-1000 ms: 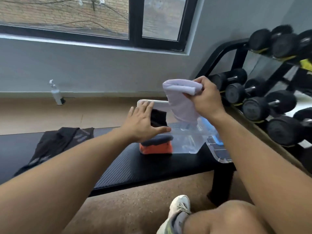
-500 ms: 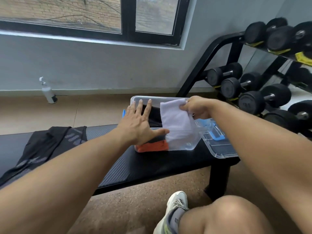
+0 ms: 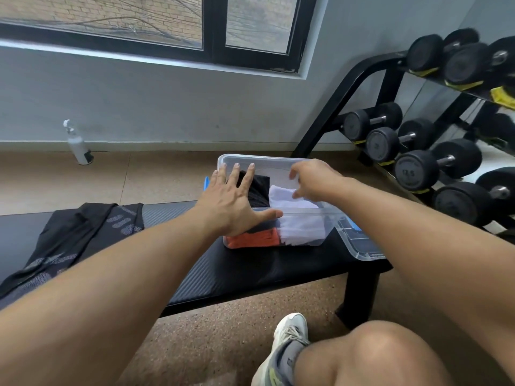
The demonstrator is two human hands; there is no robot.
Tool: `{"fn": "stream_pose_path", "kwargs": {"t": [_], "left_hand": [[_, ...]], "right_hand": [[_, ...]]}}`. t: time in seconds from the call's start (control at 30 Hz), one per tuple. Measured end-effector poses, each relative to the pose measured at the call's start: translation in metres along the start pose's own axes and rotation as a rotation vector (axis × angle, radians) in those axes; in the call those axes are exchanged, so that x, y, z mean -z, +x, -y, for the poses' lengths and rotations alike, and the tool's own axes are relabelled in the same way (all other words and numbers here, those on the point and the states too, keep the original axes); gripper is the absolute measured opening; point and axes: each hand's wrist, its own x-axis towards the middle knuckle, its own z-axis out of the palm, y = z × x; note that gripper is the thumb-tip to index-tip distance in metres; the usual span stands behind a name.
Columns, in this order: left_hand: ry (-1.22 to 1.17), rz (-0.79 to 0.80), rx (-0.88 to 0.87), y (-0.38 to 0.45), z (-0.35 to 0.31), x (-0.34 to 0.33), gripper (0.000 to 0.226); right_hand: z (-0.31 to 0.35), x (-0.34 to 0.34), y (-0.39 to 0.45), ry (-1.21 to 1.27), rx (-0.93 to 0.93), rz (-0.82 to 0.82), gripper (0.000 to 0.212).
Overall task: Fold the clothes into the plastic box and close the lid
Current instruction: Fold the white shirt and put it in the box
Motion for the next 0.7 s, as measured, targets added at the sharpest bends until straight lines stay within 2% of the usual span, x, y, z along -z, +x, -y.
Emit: {"fn": "stream_pose_path", "kwargs": {"t": [0.1, 0.27, 0.43, 0.6, 0.7], "left_hand": [[0.005, 0.001, 0.000, 0.000, 0.000, 0.000, 0.122], [-0.011, -0.018, 0.001, 0.001, 0.001, -0.003, 0.124], [-0.032, -0.024, 0.003, 0.003, 0.001, -0.004, 0.126], [-0.058, -0.053, 0.000, 0.006, 0.003, -0.008, 0.128], [-0.119, -0.085, -0.023, 0.006, 0.005, -0.009, 0.130]], "right_hand": [[0.001, -0.009, 0.002, -0.087, 0.040, 0.239, 0.061], [-0.002, -0.020, 0.018, -0.019, -0.019, 0.393, 0.088], [-0.006, -0.037, 0.025, 0.156, -0.107, 0.624, 0.100], [-0.004, -0.035, 0.027, 0.223, -0.153, 0.698, 0.107], [0.009, -0.015, 0.016, 0.119, -0.105, 0.596, 0.095]]}}
